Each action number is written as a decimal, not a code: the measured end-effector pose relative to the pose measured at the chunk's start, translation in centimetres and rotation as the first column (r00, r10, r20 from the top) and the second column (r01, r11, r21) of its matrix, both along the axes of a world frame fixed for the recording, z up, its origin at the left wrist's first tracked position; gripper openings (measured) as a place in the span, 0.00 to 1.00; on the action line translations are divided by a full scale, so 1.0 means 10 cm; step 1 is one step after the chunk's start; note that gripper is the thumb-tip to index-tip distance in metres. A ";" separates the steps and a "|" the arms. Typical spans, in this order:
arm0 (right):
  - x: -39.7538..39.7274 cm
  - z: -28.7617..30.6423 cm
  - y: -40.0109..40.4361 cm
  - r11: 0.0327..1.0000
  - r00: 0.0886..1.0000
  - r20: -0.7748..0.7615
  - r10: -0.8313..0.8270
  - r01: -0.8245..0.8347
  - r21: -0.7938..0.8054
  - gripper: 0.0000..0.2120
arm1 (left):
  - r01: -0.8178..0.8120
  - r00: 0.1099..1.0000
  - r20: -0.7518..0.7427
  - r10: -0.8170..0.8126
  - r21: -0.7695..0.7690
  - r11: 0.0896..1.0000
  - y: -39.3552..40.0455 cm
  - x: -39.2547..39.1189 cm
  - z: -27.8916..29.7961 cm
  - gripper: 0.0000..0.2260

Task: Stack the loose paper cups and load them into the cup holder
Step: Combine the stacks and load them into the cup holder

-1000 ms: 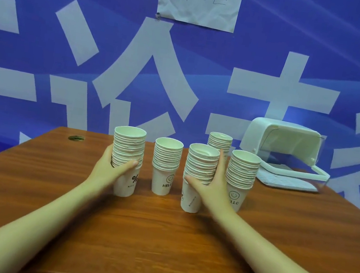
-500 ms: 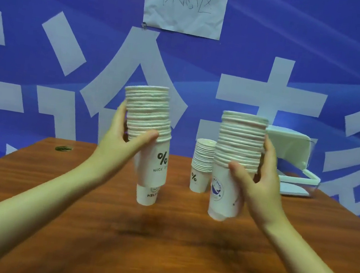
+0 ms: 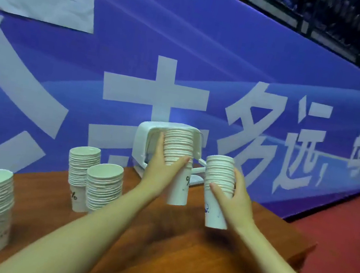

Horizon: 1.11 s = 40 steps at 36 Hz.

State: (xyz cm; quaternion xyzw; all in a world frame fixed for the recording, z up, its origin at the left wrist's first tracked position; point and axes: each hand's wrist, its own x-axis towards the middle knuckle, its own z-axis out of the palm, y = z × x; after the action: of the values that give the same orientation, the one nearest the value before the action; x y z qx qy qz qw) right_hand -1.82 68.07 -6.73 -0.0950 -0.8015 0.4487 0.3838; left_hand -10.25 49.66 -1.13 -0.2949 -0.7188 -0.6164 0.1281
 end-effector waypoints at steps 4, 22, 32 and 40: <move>-0.22 -0.18 0.22 1.000 0.998 0.068 0.009 -0.008 -0.008 0.36 | -0.091 0.990 0.110 0.086 0.036 0.995 0.24 -0.33 -0.29 0.41; -1.55 -0.39 0.45 0.962 0.981 -0.178 0.083 -0.126 -0.243 0.35 | -0.232 0.972 -0.011 0.236 0.149 0.961 0.94 -1.85 -0.24 0.42; -1.57 -0.46 0.48 0.960 0.965 -0.205 0.163 -0.203 -0.194 0.41 | -0.220 0.976 -0.025 0.218 -0.130 0.967 1.09 -2.10 -0.45 0.33; -1.59 -0.45 0.49 0.951 0.949 -0.234 0.211 -0.255 -0.178 0.40 | -0.397 0.892 0.105 0.439 -0.280 0.874 0.86 -2.37 -0.33 0.35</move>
State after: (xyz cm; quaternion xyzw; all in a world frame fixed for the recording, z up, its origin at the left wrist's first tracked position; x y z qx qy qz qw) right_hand -17.68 72.95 -11.19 0.0100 -0.7109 0.5789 0.3993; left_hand -33.93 58.24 -4.39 -0.0935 -0.8456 -0.5005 0.1603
